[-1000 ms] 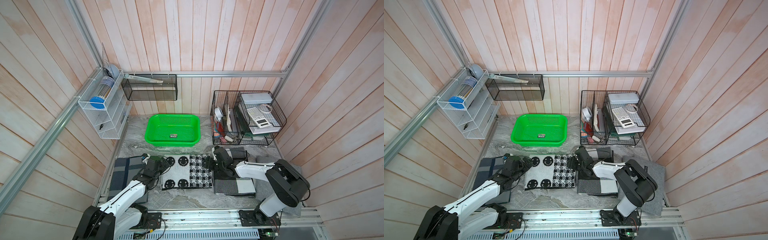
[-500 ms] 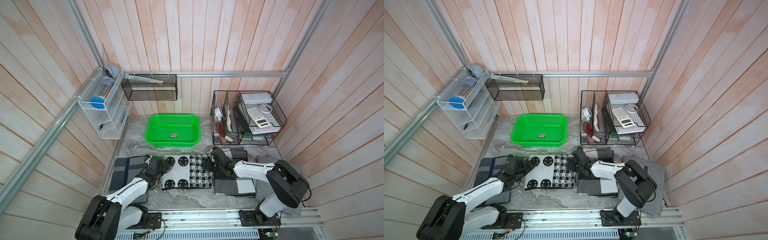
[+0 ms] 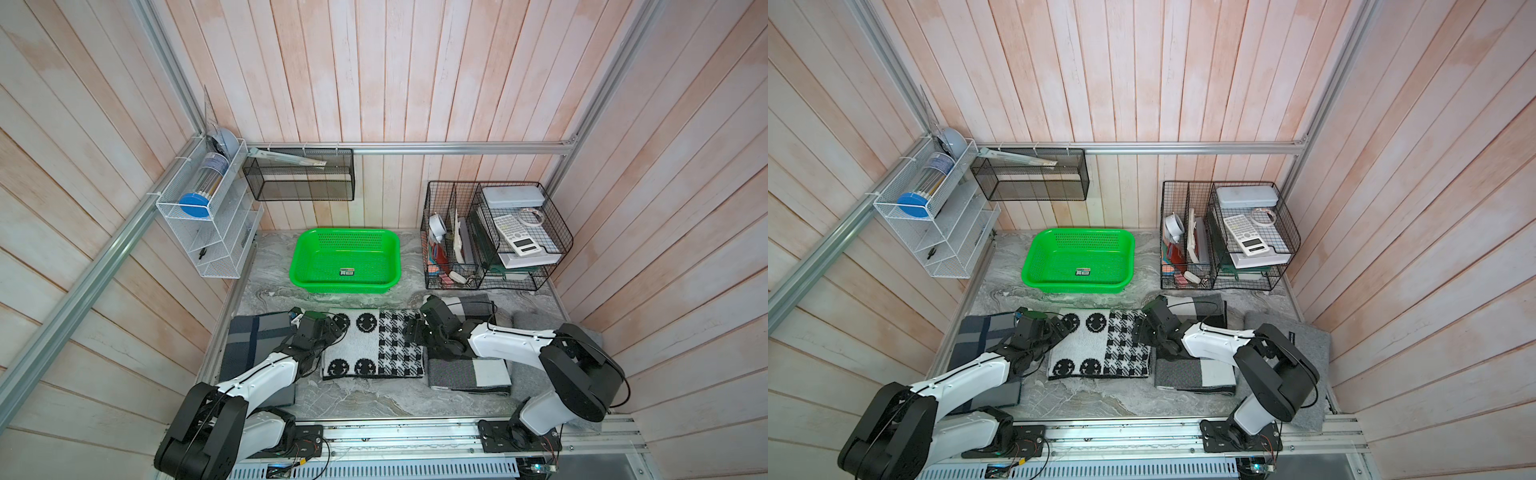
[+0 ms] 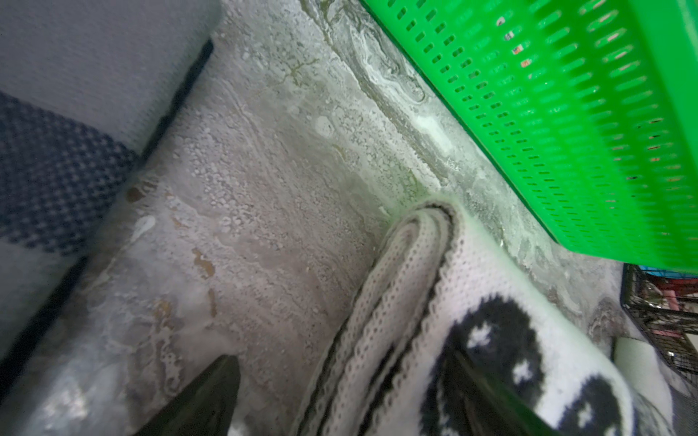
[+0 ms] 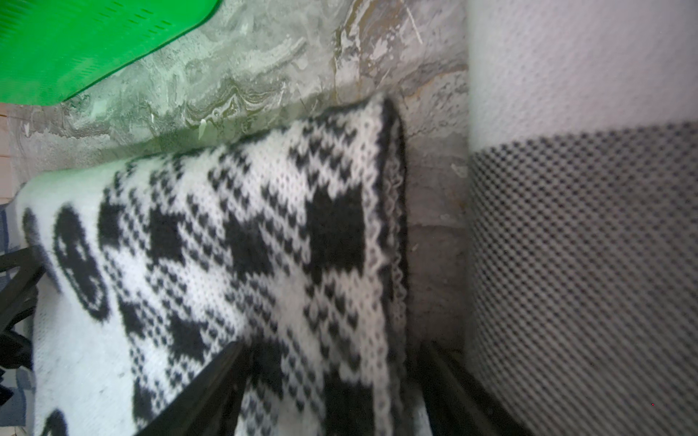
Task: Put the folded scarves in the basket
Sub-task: Pick up the scarf at the center of the board.
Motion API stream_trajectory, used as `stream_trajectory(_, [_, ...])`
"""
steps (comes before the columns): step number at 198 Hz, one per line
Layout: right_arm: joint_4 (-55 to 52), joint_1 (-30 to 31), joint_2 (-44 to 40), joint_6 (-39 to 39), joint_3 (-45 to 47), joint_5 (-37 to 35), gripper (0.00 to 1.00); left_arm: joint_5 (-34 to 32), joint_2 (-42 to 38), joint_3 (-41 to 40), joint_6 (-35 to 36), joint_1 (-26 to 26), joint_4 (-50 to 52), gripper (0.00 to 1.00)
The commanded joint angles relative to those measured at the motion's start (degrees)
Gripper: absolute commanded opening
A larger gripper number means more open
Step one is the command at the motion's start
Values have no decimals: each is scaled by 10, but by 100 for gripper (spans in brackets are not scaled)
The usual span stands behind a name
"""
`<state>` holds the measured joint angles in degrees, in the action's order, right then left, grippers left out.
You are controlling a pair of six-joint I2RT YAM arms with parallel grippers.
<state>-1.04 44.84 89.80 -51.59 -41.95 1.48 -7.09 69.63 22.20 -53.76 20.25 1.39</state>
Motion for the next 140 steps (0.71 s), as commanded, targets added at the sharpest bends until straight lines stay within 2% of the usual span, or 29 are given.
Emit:
stream_trajectory(1, [-31,12,14,-13,-6,-12,81,11,16,-4,0,-3,21,91])
stream_trajectory(51, [-26,26,38,-26,-7,-6,81,23,35,-7,-3,-2,8,87])
stream_trajectory(116, [3,31,56,-29,-5,12,68,22,76,-14,-11,-3,-11,83])
stream_trajectory(140, [23,31,54,-29,5,22,57,35,94,-16,-12,-2,-20,72])
